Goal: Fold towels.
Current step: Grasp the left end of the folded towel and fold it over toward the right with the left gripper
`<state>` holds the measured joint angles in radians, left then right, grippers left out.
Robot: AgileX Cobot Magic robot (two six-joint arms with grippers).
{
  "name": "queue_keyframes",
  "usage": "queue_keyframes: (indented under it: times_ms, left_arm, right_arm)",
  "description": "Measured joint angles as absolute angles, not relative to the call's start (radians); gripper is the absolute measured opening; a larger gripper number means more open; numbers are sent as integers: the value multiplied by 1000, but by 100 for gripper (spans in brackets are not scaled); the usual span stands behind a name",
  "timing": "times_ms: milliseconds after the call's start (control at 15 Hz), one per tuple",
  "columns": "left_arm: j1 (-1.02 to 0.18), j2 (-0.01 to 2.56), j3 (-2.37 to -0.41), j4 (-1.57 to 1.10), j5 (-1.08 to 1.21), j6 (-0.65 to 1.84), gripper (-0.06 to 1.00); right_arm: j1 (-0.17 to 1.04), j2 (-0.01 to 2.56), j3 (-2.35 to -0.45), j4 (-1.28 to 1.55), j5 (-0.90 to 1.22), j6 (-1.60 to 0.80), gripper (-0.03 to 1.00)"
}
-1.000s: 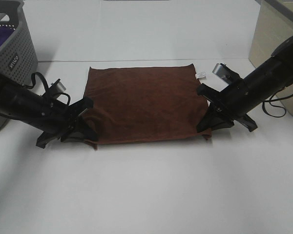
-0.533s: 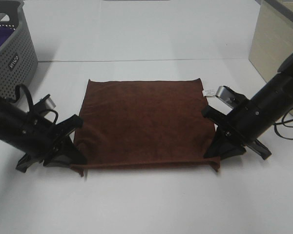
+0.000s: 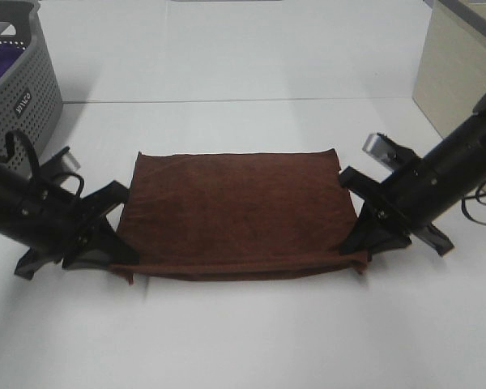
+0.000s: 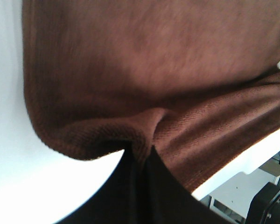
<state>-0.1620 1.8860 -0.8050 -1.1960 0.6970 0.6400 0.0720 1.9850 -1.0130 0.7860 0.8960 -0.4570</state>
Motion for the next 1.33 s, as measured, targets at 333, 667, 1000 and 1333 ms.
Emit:
queue_keyframes:
  times_ms: [333, 667, 1000, 1333]
  left_arm:
    - [-162, 1889, -1076, -1162, 654, 540, 0]
    - [-162, 2077, -1358, -1110, 635, 514, 0]
    - [-162, 2193, -1481, -1058, 576, 510, 0]
    - [-162, 2228, -1481, -1054, 574, 510, 9]
  right_arm:
    - [71, 2008, -1363, 774, 935, -447, 0]
    - [71, 2223, -1637, 758, 939, -426, 0]
    - [71, 2318, -1699, 708, 834, -426, 0]
    - [71, 2318, -1702, 716, 805, -425, 17]
